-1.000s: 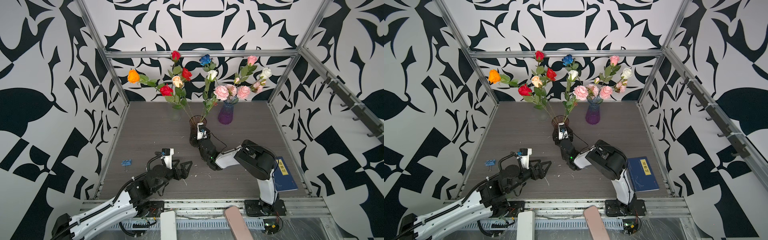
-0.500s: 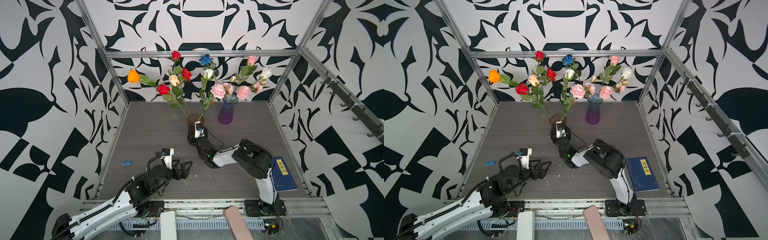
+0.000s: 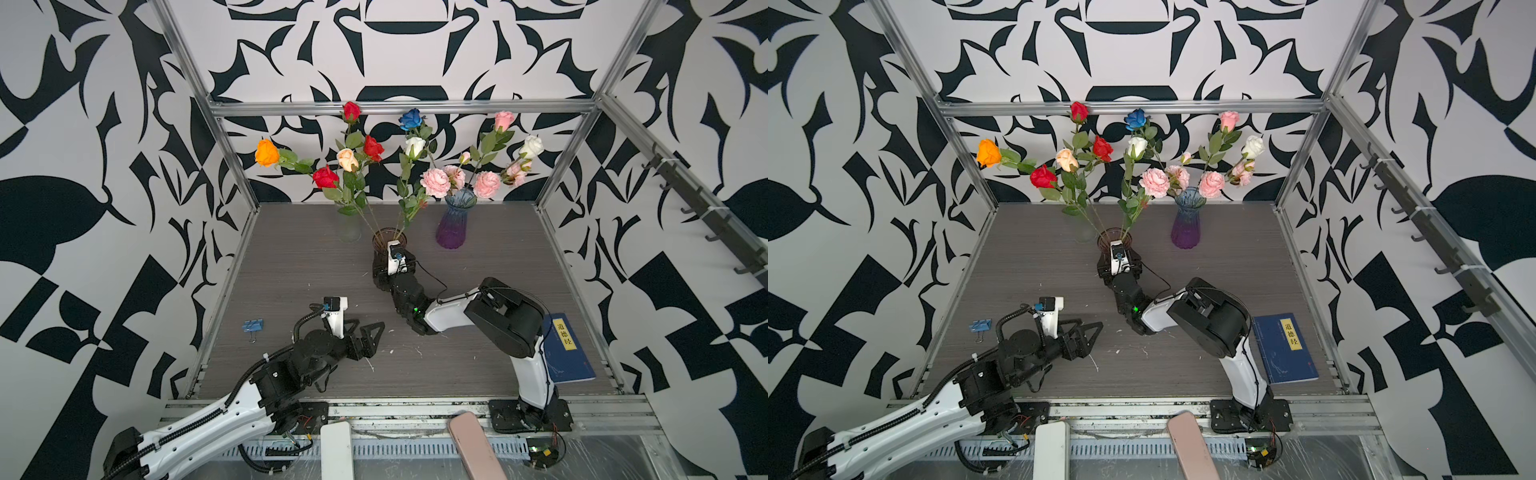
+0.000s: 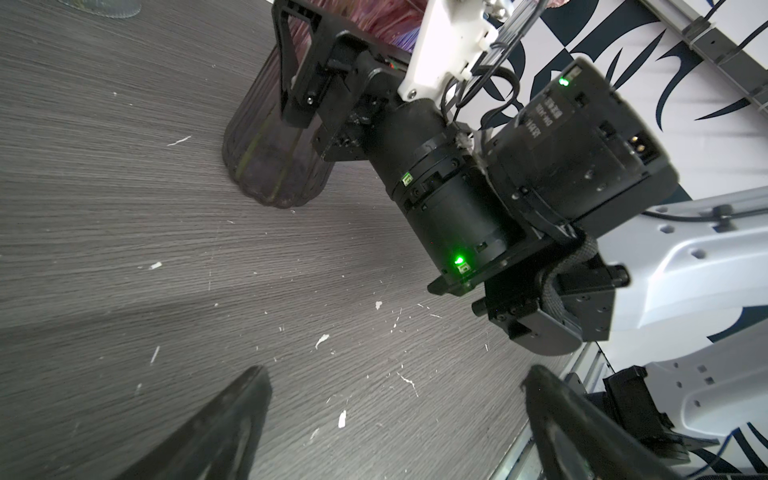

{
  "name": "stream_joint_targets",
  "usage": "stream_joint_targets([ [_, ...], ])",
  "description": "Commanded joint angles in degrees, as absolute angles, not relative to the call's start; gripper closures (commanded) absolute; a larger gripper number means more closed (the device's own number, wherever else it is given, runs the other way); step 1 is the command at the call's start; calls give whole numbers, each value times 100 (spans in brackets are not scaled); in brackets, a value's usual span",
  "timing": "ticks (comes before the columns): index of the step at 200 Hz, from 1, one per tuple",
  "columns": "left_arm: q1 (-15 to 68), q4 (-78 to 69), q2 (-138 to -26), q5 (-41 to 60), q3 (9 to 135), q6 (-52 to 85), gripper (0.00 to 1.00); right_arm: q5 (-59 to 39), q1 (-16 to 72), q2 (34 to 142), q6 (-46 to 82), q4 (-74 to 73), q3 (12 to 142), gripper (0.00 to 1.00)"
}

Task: Arrange the flowers into the vase
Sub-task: 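Slide the dark purple vase farther from the robot with the right gripper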

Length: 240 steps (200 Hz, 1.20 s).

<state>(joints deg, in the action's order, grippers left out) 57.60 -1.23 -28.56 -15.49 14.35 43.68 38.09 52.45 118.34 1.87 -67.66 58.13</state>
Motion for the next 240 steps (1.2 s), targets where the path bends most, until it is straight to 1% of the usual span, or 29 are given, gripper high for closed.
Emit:
stream_joint_targets([
  [1, 5739, -141, -2787, -1618, 1441, 4386, 1, 3956, 5294, 11769, 89, -7119, 5990, 11],
  [67, 5739, -149, -2788, -1618, 1441, 4377, 1, 3973, 5300, 11596, -87, -7146, 5893, 6],
  [78, 5739, -152, -2779, -1618, 1441, 4377, 1, 3967, 5300, 11561, -118, -7173, 5856, 4],
  [84, 5739, -149, -2780, -1625, 1438, 4377, 1, 3960, 5300, 11543, -144, -7197, 5833, 1],
  [199, 5739, -75, -2670, -1670, 1398, 4430, 1, 4076, 5471, 10985, -514, -7507, 5209, 1],
  [240, 5739, -114, -2586, -1705, 1303, 4517, 1, 4208, 5602, 10679, -579, -7643, 4802, 1],
])
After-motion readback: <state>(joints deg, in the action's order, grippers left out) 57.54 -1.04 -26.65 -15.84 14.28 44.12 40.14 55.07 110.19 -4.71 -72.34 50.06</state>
